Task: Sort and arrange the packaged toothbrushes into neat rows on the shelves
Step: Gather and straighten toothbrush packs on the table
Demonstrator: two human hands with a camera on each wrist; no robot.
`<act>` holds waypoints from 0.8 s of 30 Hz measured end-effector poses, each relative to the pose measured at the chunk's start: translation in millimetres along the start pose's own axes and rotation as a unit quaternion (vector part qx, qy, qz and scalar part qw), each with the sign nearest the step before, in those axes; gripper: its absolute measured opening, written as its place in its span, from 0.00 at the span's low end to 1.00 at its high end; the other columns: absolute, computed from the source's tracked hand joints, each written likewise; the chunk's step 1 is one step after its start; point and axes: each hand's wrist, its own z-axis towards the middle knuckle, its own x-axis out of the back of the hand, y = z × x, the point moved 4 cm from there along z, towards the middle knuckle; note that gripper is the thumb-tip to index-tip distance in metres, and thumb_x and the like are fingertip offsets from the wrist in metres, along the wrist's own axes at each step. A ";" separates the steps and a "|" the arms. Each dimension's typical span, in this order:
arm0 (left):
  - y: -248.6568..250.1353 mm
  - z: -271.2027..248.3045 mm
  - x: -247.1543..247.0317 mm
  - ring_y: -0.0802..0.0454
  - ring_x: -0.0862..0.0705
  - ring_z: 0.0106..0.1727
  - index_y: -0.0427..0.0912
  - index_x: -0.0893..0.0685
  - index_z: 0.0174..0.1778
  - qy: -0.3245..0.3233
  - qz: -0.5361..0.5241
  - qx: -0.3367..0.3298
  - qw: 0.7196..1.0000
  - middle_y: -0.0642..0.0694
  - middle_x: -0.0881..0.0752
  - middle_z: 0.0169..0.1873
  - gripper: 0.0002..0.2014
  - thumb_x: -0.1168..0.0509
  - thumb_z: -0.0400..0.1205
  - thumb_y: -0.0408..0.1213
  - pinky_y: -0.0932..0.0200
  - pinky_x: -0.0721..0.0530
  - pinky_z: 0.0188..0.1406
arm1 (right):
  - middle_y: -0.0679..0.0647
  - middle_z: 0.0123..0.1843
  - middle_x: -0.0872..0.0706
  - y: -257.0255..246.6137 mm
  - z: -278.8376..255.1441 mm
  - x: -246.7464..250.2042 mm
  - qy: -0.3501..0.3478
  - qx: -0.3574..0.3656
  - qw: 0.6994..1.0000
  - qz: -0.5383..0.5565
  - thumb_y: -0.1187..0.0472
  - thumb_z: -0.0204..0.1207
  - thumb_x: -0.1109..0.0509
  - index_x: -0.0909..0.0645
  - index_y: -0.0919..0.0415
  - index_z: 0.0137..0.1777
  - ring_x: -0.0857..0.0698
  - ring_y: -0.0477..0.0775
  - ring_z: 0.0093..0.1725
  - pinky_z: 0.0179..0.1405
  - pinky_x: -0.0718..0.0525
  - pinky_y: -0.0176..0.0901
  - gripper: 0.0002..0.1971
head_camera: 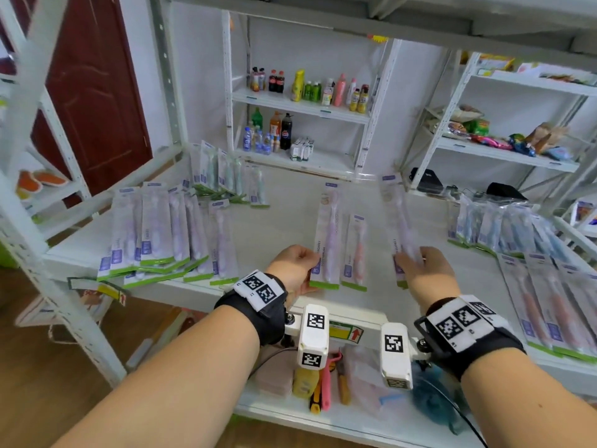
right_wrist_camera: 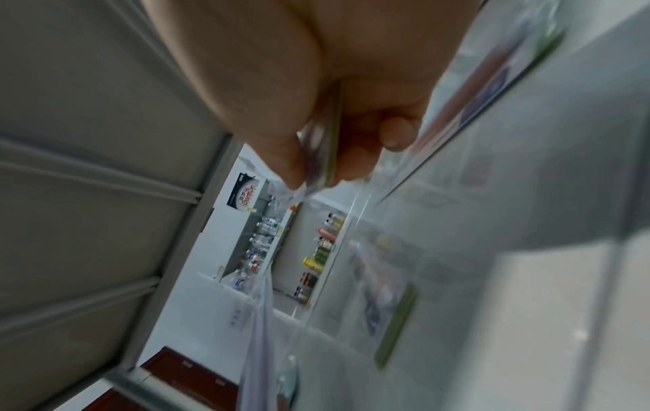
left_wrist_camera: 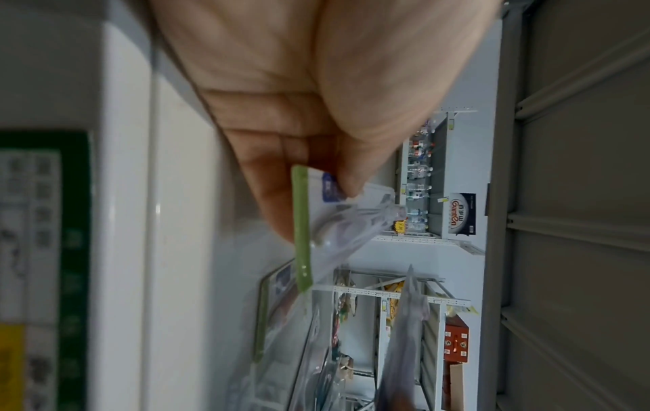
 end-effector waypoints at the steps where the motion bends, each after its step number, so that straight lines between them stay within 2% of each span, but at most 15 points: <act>1: 2.4 -0.8 5.7 0.42 0.17 0.39 0.41 0.24 0.40 0.015 0.010 -0.011 1.000 0.41 0.19 0.36 0.08 0.41 0.85 0.32 0.44 0.13 0.42 | 0.54 0.37 0.18 -8.2 0.7 -8.6 -0.014 0.003 1.000 0.020 0.57 0.77 0.34 0.24 0.62 0.51 0.19 0.49 0.28 0.14 0.29 0.26 0.09; 3: 11.8 -3.6 23.8 0.42 0.19 0.42 0.42 0.24 0.38 0.057 0.035 -0.042 0.997 0.42 0.21 0.37 0.08 0.39 0.84 0.32 0.42 0.13 0.45 | 0.52 0.37 0.16 -25.8 3.1 -28.9 -0.036 0.012 0.999 0.039 0.53 0.77 0.36 0.23 0.59 0.52 0.17 0.50 0.28 0.21 0.23 0.35 0.11; 4: 17.8 -5.8 35.7 0.43 0.20 0.42 0.43 0.23 0.38 0.081 0.047 -0.059 0.994 0.43 0.21 0.37 0.08 0.39 0.84 0.33 0.43 0.12 0.44 | 0.52 0.37 0.15 -34.9 3.1 -40.1 -0.047 0.018 0.998 0.034 0.50 0.77 0.37 0.23 0.58 0.51 0.16 0.50 0.29 0.23 0.23 0.37 0.12; 6: 29.2 -11.9 62.9 0.46 0.19 0.41 0.43 0.23 0.41 0.132 0.054 -0.089 0.986 0.44 0.21 0.39 0.06 0.40 0.84 0.35 0.48 0.11 0.38 | 0.53 0.36 0.15 -51.1 0.8 -64.8 -0.078 0.027 0.996 0.027 0.46 0.77 0.39 0.22 0.56 0.46 0.15 0.50 0.28 0.17 0.24 0.34 0.14; 8: 38.5 -21.0 90.3 0.50 0.17 0.33 0.45 0.23 0.44 0.188 0.062 -0.110 0.974 0.45 0.20 0.40 0.05 0.42 0.85 0.38 0.58 0.15 0.25 | 0.55 0.34 0.15 -64.8 -5.3 -92.2 -0.125 0.027 0.991 0.027 0.44 0.78 0.41 0.22 0.56 0.43 0.18 0.50 0.23 0.17 0.26 0.35 0.16; 9: 41.8 -26.3 104.3 0.53 0.18 0.26 0.46 0.23 0.46 0.220 0.071 -0.117 0.966 0.46 0.20 0.39 0.05 0.43 0.85 0.39 0.62 0.19 0.20 | 0.56 0.34 0.17 -70.5 -9.0 -106.0 -0.156 0.020 0.987 0.033 0.46 0.78 0.41 0.21 0.58 0.44 0.20 0.52 0.24 0.20 0.26 0.38 0.15; 11: 46.9 -37.9 130.6 0.55 0.22 0.18 0.44 0.21 0.50 0.277 0.080 -0.135 0.948 0.47 0.20 0.34 0.08 0.44 0.85 0.40 0.65 0.25 0.16 | 0.57 0.34 0.22 -79.0 -17.4 -132.5 -0.216 -0.007 0.974 0.067 0.55 0.80 0.41 0.23 0.61 0.45 0.24 0.56 0.27 0.22 0.29 0.41 0.10; 13: 50.1 -49.1 155.6 0.55 0.25 0.15 0.46 0.20 0.45 0.329 0.111 -0.150 0.926 0.48 0.22 0.29 0.09 0.44 0.85 0.41 0.65 0.27 0.16 | 0.59 0.33 0.25 -84.7 -24.9 -154.5 -0.267 -0.019 0.962 0.062 0.61 0.79 0.42 0.26 0.61 0.40 0.28 0.55 0.25 0.20 0.33 0.41 0.09; 15: 51.7 -59.9 177.2 0.55 0.28 0.13 0.47 0.22 0.39 0.372 0.127 -0.162 0.905 0.46 0.23 0.26 0.10 0.43 0.85 0.41 0.66 0.30 0.15 | 0.60 0.34 0.24 -90.2 -32.3 -173.2 -0.309 -0.007 0.950 0.042 0.61 0.79 0.43 0.26 0.62 0.40 0.30 0.54 0.22 0.20 0.35 0.42 0.09; 19: 50.5 -73.3 207.8 0.59 0.30 0.09 0.49 0.25 0.31 0.416 0.096 -0.161 0.890 0.46 0.24 0.28 0.14 0.42 0.85 0.39 0.65 0.29 0.19 | 0.59 0.31 0.25 -103.6 -45.5 -199.9 -0.356 0.037 0.934 0.009 0.60 0.80 0.42 0.30 0.61 0.39 0.30 0.54 0.20 0.19 0.35 0.41 0.09; 22: 50.2 -79.8 221.6 0.61 0.27 0.10 0.51 0.23 0.34 0.427 0.093 -0.154 0.886 0.49 0.20 0.30 0.12 0.42 0.85 0.38 0.67 0.28 0.12 | 0.57 0.31 0.28 -114.4 -50.7 -212.4 -0.368 0.057 0.928 -0.014 0.60 0.81 0.41 0.32 0.61 0.41 0.29 0.53 0.21 0.12 0.36 0.32 0.07; 24: 49.9 -82.8 228.1 0.61 0.25 0.11 0.51 0.23 0.36 0.429 0.093 -0.151 0.886 0.48 0.19 0.30 0.11 0.42 0.85 0.37 0.67 0.28 0.11 | 0.55 0.31 0.28 -120.6 -54.4 -217.7 -0.370 0.077 0.924 -0.051 0.60 0.81 0.41 0.32 0.60 0.38 0.28 0.54 0.23 0.12 0.36 0.32 0.09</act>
